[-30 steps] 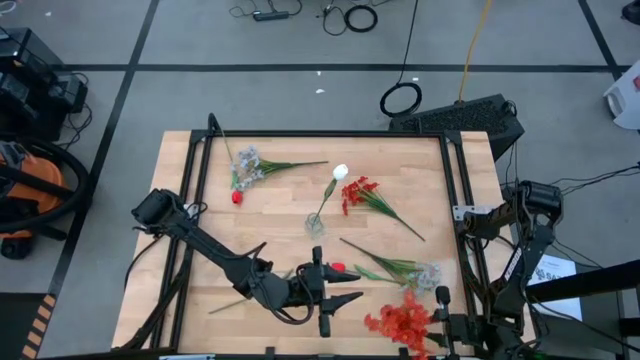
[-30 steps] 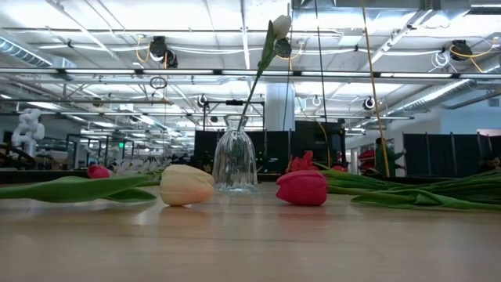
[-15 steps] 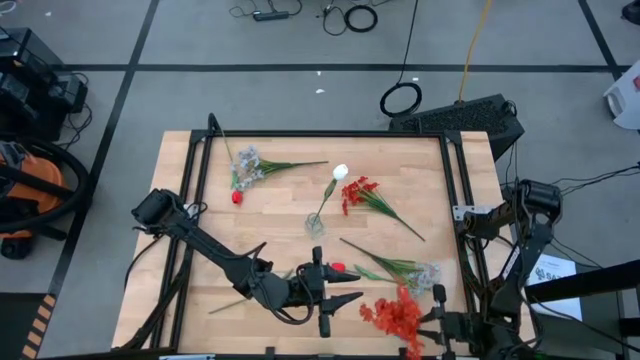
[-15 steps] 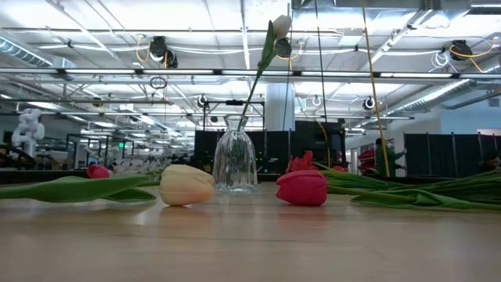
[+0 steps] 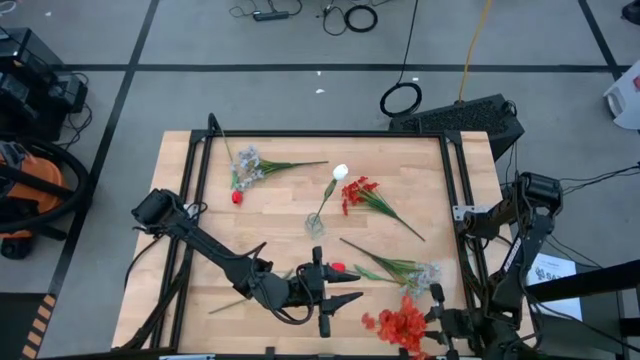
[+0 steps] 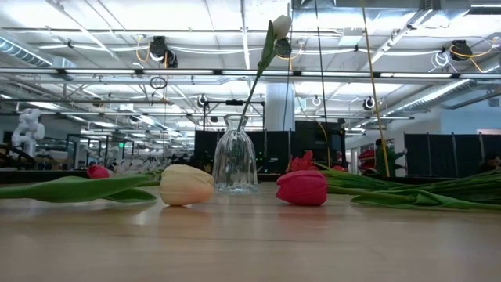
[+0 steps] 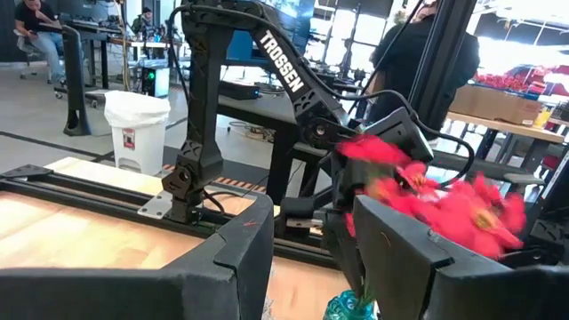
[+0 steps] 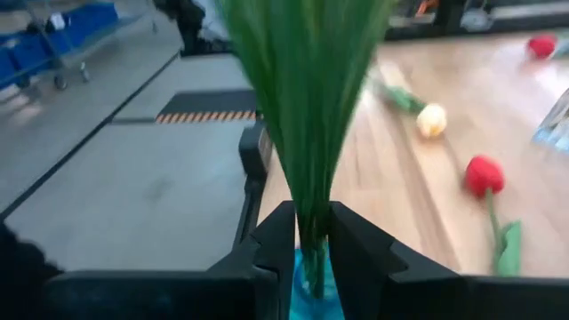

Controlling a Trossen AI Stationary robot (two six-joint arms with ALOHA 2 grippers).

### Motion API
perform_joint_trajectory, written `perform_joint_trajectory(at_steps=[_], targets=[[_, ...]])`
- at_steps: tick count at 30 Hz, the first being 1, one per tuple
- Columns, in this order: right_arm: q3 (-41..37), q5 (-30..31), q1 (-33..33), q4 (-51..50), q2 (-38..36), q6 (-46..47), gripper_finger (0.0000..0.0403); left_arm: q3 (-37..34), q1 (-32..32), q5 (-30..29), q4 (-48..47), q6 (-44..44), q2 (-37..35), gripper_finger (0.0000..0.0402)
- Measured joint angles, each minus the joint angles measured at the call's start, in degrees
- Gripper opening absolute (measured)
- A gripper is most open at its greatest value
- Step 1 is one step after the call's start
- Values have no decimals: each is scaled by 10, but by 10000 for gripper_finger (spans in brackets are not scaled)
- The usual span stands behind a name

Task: Sort flowers into vase by color
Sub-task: Put the bottom red flowers into the blue vase

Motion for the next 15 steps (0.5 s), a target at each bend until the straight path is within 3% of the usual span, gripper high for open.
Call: perform_joint_trajectory(at_steps=[8,15], targets=[[0,-21,-8,-36,-40,1,62,0,0,0,0,0,0,162],[0,-84,-20,-115,-96,40,64,0,0,0,-5,0,0,162]])
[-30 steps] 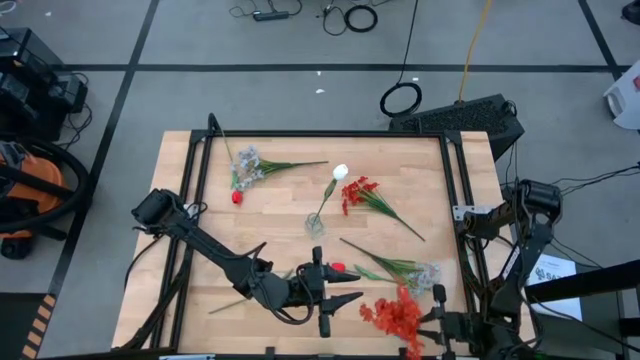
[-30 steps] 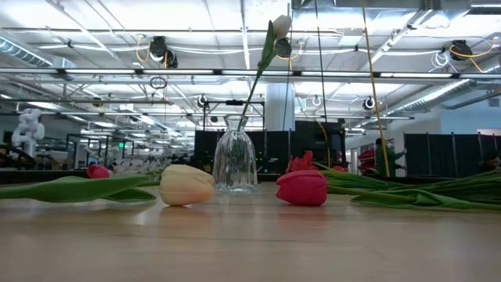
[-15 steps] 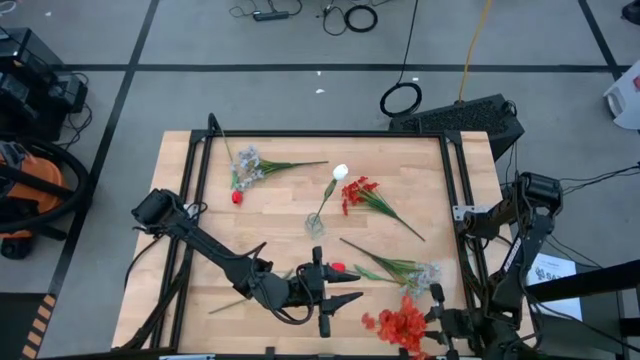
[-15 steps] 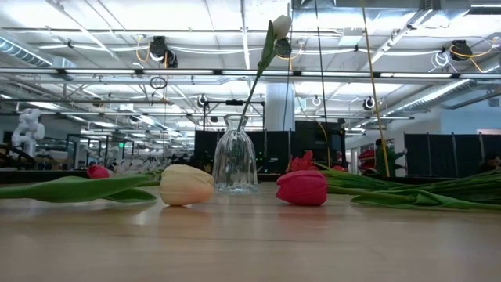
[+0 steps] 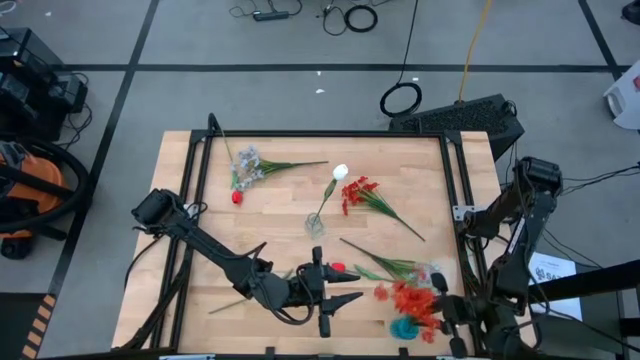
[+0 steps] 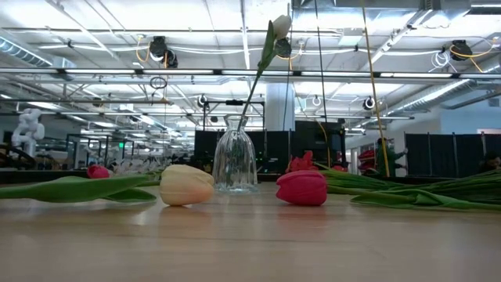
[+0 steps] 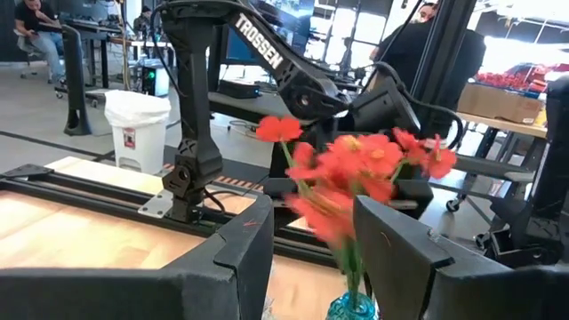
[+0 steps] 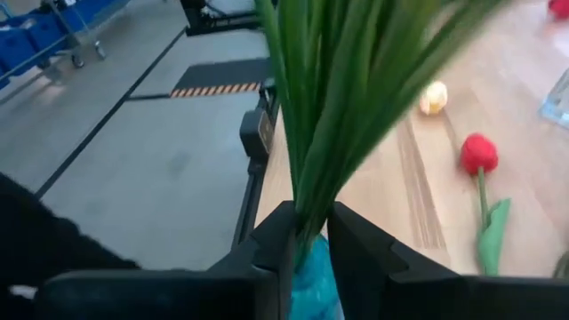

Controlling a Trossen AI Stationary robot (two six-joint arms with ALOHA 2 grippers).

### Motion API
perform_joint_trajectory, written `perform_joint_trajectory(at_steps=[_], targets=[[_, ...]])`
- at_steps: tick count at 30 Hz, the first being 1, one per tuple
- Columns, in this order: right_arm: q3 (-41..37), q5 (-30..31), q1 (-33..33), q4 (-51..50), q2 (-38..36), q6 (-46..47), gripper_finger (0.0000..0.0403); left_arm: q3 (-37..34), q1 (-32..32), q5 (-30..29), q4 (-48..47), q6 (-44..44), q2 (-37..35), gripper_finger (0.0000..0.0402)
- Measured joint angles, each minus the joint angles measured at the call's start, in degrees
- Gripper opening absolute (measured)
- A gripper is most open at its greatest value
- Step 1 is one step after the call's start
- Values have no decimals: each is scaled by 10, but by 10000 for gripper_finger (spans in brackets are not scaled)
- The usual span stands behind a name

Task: Sort flowers into vase by color
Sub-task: Put the bottom red flowers into the blue vase, then put the yellow tulip into the transparent vase

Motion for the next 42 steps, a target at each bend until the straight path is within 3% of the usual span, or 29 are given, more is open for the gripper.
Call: perform_joint_trajectory(at_steps=[9,12,17,23,27,30,35,39,42], targets=[[0,-84,-24,-12,-17,-14,128,0,0,0,-11,0,0,162],[0,-137,-28,-24,-30,-29,148,0,0,0,-11,0,0,162],[0,-184,-31,-78,-69,-6,161,0,0,0,-13,1,0,162],[0,-189,-32,-206,-125,109,151,0,-1,-42,-46,0,-5,162],[0,-245,-33,-310,-159,235,130,0,2,-58,-91,-1,-24,162],[0,-259,-39,-392,-175,339,109,0,8,-58,-156,-44,-46,162],[0,-260,-85,-489,-180,484,59,0,27,-54,-339,-201,-94,162],[0,-260,-154,-493,-180,512,10,0,42,-24,-531,-302,-134,162],[0,-263,-219,-487,-181,509,7,0,52,-13,-647,-334,-161,162]])
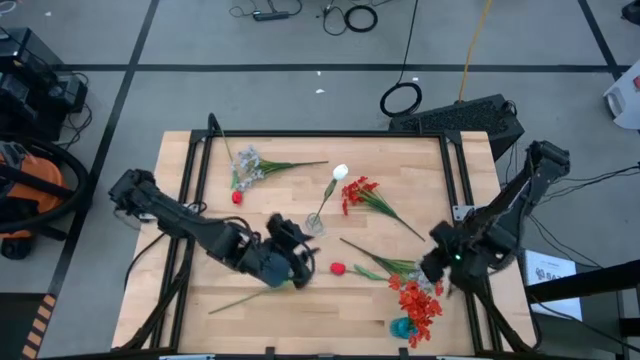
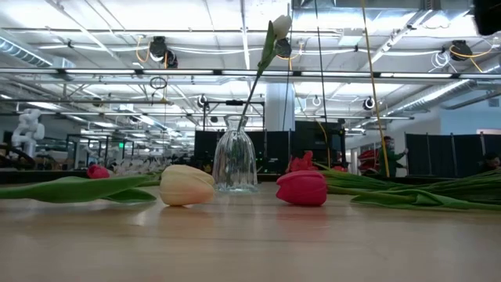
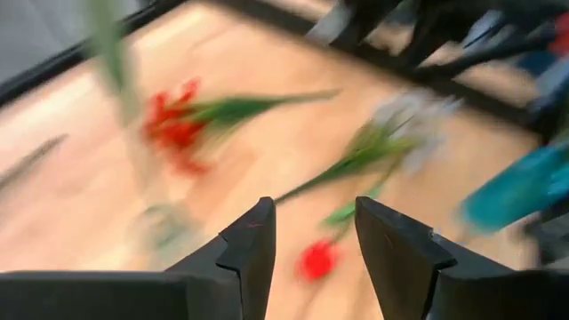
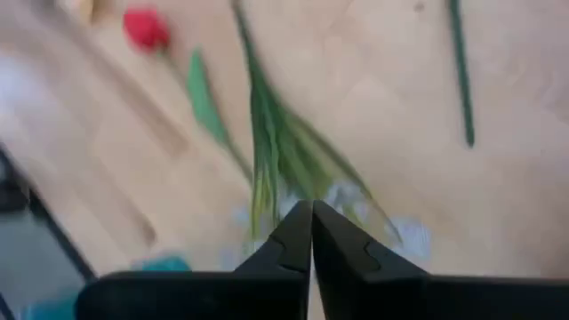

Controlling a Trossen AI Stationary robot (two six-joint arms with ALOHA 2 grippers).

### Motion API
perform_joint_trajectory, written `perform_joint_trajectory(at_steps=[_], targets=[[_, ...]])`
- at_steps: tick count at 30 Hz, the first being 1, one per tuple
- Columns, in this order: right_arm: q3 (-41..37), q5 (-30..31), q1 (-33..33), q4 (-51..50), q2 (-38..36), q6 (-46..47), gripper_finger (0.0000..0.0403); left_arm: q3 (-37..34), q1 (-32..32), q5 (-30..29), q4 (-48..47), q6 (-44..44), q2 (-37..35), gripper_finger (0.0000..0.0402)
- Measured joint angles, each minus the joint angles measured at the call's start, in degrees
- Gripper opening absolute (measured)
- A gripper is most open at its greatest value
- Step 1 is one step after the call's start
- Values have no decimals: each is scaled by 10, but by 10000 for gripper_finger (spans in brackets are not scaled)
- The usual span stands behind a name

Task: Sort flowers into vase by color
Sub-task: Put the yellow tulip into the transparent vase

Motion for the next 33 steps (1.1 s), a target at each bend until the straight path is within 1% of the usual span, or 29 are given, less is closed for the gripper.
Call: perform_joint_trajectory(at_steps=[2,4,6,8,11,13,16,19,22,24,27,30,33], targets=[[0,-28,-51,0,-4,-18,5,0,7,1,-70,-11,-18,162],[0,-52,-101,7,-6,-58,2,0,15,5,-142,-12,-34,162],[0,-57,-149,26,-7,-97,2,-3,26,6,-205,-16,-51,162],[0,-58,-196,59,-6,-137,1,-13,42,12,-245,-25,-68,162],[0,-58,-259,127,3,-201,1,-42,61,50,-274,-24,-93,162],[0,-65,-295,168,10,-236,1,-68,70,80,-267,-10,-108,162],[0,-71,-338,206,26,-268,1,-116,77,141,-250,-9,-124,162],[0,-77,-370,218,41,-272,1,-162,73,192,-192,-10,-127,162],[0,-99,-392,227,57,-272,1,-196,61,243,-131,-10,-123,162],[0,-103,-400,236,67,-273,1,-209,56,258,-115,-11,-108,162],[0,-102,-407,260,83,-272,0,-213,53,280,-118,-6,-78,162],[0,-102,-409,294,97,-280,0,-213,51,337,-110,4,-42,158],[0,-110,-407,322,109,-284,0,-213,41,384,-74,4,-3,143]])
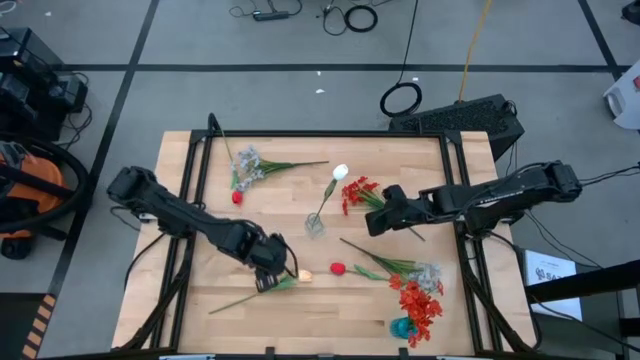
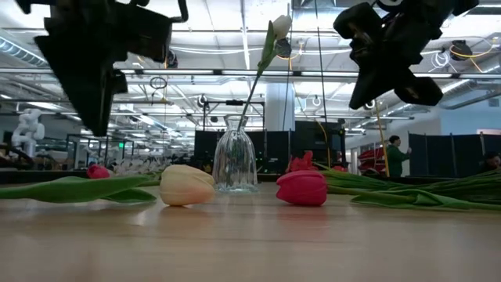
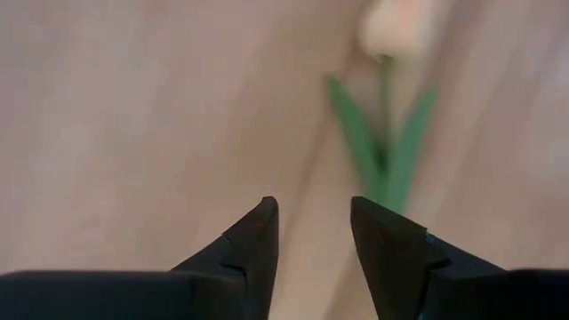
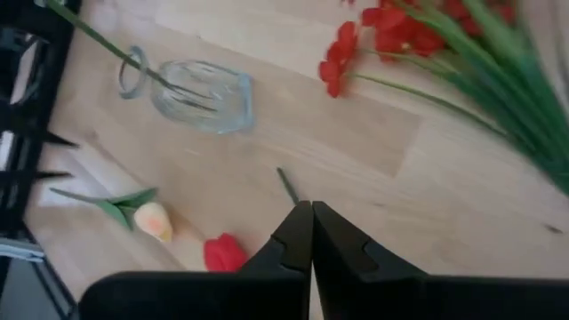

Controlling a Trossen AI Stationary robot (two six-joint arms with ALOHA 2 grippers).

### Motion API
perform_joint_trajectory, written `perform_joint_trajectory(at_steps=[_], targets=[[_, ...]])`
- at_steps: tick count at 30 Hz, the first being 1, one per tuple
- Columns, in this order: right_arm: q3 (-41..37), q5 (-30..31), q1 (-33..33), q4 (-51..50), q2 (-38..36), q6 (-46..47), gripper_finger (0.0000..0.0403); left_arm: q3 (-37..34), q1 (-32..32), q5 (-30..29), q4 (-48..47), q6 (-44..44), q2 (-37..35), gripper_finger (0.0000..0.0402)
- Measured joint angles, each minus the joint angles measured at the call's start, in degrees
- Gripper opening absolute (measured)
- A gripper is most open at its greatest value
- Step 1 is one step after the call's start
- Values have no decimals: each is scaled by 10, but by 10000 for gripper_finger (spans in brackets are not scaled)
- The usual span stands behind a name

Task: Sort flowers into vase by color
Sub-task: Put the yellow tulip into the transparent vase

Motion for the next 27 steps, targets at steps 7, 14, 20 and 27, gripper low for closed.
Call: perform_joint_trajectory(at_steps=[7,14,20,27], targets=[[0,-51,20,-8,7,-20,0,0,-33,40,86,-74,58,95],[0,-51,51,-7,5,-36,0,0,-54,24,90,-105,98,75],[0,-51,71,-7,5,-49,0,4,-59,21,89,-105,144,75],[0,-51,99,-7,5,-58,0,6,-59,21,95,-111,166,53]])
